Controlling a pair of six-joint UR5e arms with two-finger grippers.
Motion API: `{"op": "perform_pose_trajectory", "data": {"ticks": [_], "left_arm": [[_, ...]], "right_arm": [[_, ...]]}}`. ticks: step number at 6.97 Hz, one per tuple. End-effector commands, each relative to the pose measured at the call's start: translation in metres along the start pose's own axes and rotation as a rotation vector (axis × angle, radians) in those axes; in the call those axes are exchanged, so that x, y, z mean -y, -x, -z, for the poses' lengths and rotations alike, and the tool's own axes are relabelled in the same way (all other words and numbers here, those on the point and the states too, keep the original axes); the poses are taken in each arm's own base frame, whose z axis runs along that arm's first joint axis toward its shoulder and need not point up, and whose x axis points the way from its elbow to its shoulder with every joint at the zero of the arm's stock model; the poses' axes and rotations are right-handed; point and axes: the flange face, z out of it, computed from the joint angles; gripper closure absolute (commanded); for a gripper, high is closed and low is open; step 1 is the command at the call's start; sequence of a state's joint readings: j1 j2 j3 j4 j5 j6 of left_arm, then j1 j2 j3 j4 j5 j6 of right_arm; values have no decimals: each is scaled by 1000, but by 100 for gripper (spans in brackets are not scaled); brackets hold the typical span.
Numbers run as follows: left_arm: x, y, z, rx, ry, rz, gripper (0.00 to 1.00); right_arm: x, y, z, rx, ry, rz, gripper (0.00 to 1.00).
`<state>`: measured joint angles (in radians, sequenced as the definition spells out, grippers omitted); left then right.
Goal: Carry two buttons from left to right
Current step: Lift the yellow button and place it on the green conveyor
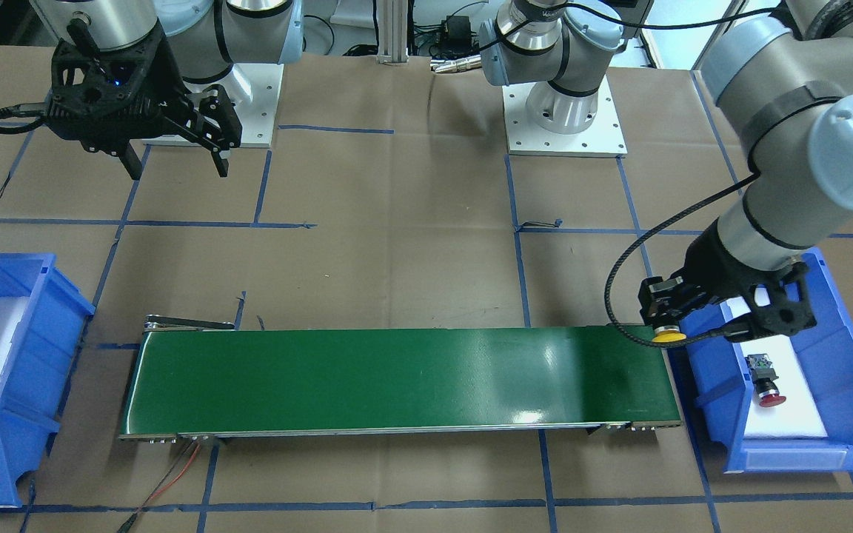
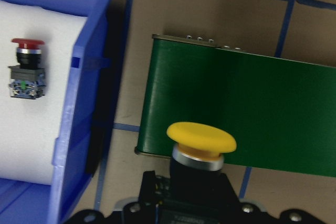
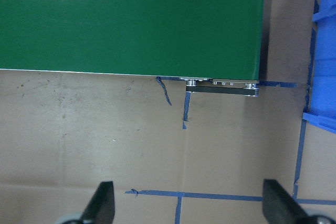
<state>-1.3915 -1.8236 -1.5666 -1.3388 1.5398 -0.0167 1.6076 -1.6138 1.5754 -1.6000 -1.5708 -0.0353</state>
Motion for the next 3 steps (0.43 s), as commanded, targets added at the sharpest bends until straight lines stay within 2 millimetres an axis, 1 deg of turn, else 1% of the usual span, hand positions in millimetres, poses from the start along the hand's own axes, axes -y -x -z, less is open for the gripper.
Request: {"op": "perform_pose_trajectory", "data": {"ticks": [1,2,3], "left_arm": [[1,-31,-70,-5,-52,46,100],[-1,-41,-103,-7,-86,42,99],[-3,-47,-126,-7,-92,34,99]], "right_arm": [[1,0,-2,2,3,0,0],[0,0,-2,0,3,0,0],[1,0,-3,2,6,0,0]]}}
